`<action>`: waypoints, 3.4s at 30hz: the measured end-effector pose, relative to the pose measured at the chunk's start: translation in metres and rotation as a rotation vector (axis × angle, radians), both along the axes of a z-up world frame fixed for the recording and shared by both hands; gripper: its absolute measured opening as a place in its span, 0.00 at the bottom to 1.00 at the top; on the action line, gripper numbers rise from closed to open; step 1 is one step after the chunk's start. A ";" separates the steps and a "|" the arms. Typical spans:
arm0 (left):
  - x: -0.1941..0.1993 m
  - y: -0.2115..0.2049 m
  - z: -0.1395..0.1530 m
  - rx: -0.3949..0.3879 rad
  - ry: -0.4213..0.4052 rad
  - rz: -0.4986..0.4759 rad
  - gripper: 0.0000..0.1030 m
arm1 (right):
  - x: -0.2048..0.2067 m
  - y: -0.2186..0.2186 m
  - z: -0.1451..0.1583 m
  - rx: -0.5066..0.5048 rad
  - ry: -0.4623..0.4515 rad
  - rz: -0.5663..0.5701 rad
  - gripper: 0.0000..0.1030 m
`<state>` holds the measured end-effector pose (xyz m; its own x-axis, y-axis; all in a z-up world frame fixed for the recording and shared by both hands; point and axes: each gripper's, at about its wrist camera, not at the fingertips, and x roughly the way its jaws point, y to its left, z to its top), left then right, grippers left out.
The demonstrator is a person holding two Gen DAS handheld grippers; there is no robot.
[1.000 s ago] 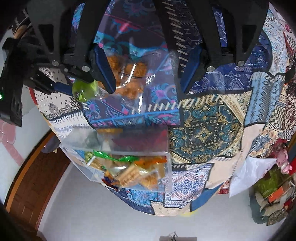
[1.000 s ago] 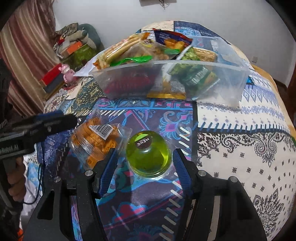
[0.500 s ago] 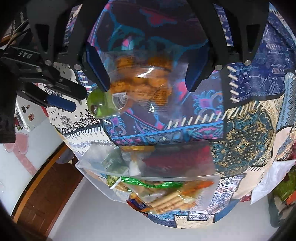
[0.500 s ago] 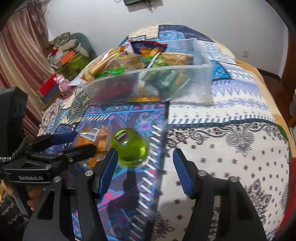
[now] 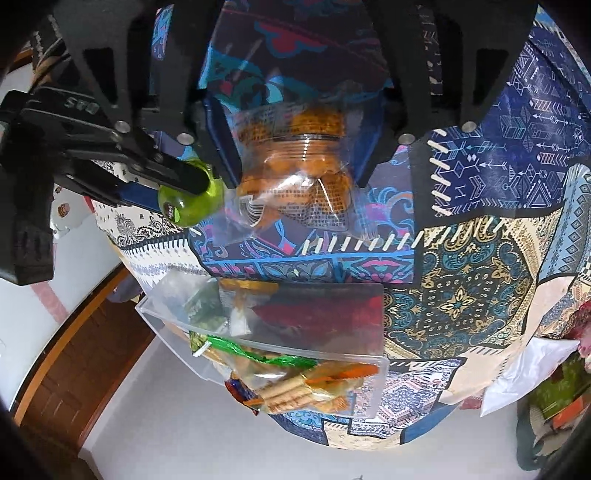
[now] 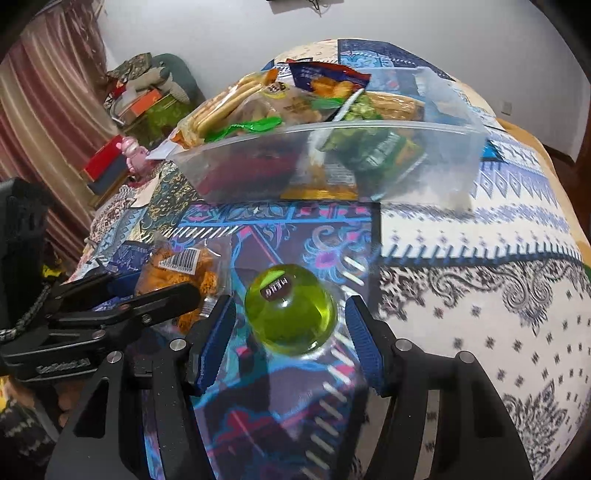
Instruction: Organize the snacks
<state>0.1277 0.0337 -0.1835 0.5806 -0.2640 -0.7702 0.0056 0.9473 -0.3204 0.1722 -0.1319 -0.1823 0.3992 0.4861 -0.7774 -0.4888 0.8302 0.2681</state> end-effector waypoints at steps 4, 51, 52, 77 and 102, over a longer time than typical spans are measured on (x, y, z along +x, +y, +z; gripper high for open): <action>-0.003 -0.001 0.004 0.014 -0.010 -0.002 0.52 | 0.003 -0.001 0.000 0.025 0.012 0.000 0.46; 0.141 -0.047 0.083 0.138 -0.208 -0.044 0.46 | 0.105 -0.050 0.058 0.088 -0.169 -0.185 0.44; 0.139 -0.048 0.083 0.141 -0.208 -0.043 0.48 | 0.103 -0.051 0.059 0.083 -0.180 -0.189 0.44; -0.026 -0.023 0.215 0.164 -0.554 0.086 0.71 | -0.014 -0.070 0.189 0.156 -0.482 -0.181 0.67; -0.077 -0.035 0.222 0.241 -0.614 0.081 0.97 | -0.054 -0.064 0.191 0.143 -0.550 -0.185 0.98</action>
